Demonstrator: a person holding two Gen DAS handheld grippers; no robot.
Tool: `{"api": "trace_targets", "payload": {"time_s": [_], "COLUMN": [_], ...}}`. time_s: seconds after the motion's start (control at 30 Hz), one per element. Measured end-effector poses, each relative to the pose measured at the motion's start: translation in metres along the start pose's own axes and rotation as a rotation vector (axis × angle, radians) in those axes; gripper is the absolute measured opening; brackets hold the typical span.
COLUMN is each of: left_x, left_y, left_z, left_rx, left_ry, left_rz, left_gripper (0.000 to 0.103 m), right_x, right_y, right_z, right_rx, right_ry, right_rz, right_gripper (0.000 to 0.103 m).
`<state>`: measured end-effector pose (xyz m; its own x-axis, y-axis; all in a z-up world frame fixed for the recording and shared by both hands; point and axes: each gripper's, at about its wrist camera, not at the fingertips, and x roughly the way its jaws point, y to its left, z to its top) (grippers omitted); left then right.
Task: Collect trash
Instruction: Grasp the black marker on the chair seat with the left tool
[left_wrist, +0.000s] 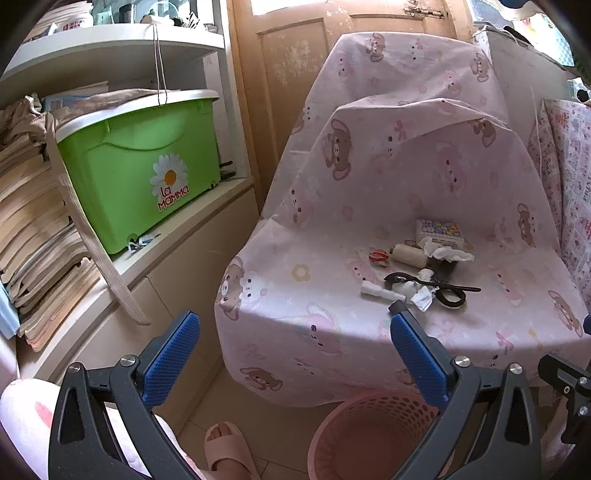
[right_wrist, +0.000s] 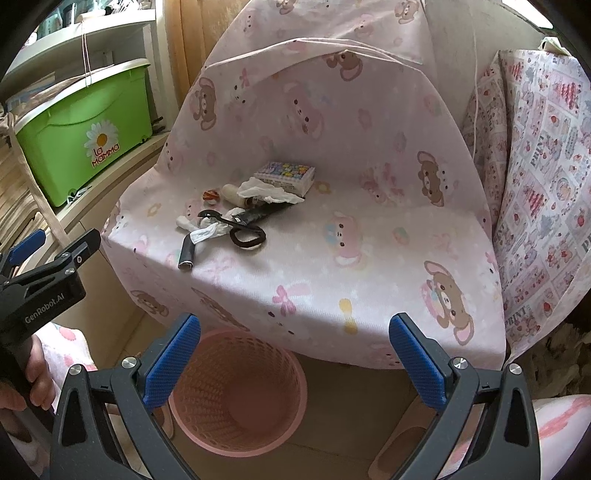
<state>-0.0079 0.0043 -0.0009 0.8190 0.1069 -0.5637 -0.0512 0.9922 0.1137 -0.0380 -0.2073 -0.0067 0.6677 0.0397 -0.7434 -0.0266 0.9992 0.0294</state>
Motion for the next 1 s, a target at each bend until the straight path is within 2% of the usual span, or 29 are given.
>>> {"api": "trace_targets", "payload": {"time_s": [0.3, 0.43, 0.5, 0.6, 0.63, 0.7, 0.77, 0.87, 1.0], "left_x": [0.008, 0.014, 0.021, 0.028, 0.029, 0.035, 0.042, 0.051, 0.063], "left_y": [-0.004, -0.006, -0.009, -0.015, -0.017, -0.024, -0.034, -0.049, -0.063], "left_z": [-0.002, -0.004, -0.005, -0.006, -0.006, -0.006, -0.005, -0.005, -0.004], "left_rx": [-0.001, -0.001, 0.004, -0.003, -0.012, -0.01, 0.014, 0.051, 0.022], "left_ry": [0.024, 0.029, 0.051, 0.072, 0.071, 0.085, 0.1, 0.119, 0.165], "left_rz": [-0.049, -0.044, -0.077, -0.135, -0.149, -0.169, -0.193, -0.216, -0.297], "left_gripper": [0.102, 0.102, 0.102, 0.102, 0.102, 0.099, 0.082, 0.064, 0.049], "right_x": [0.011, 0.016, 0.017, 0.021, 0.024, 0.028, 0.031, 0.034, 0.035], "right_y": [-0.001, -0.004, -0.004, -0.007, -0.008, -0.008, -0.007, -0.009, -0.01], "right_z": [0.0, -0.001, -0.002, -0.001, -0.001, -0.001, 0.0, 0.006, 0.01], "right_rx": [0.018, 0.051, 0.054, 0.067, 0.079, 0.089, 0.066, 0.041, 0.024], "right_ry": [0.027, 0.014, -0.009, -0.017, -0.013, -0.012, -0.028, -0.031, -0.056], "right_rz": [0.008, 0.021, 0.049, 0.136, 0.144, 0.087, 0.028, 0.005, -0.038], "right_gripper": [0.103, 0.103, 0.103, 0.103, 0.103, 0.103, 0.098, 0.091, 0.09]}}
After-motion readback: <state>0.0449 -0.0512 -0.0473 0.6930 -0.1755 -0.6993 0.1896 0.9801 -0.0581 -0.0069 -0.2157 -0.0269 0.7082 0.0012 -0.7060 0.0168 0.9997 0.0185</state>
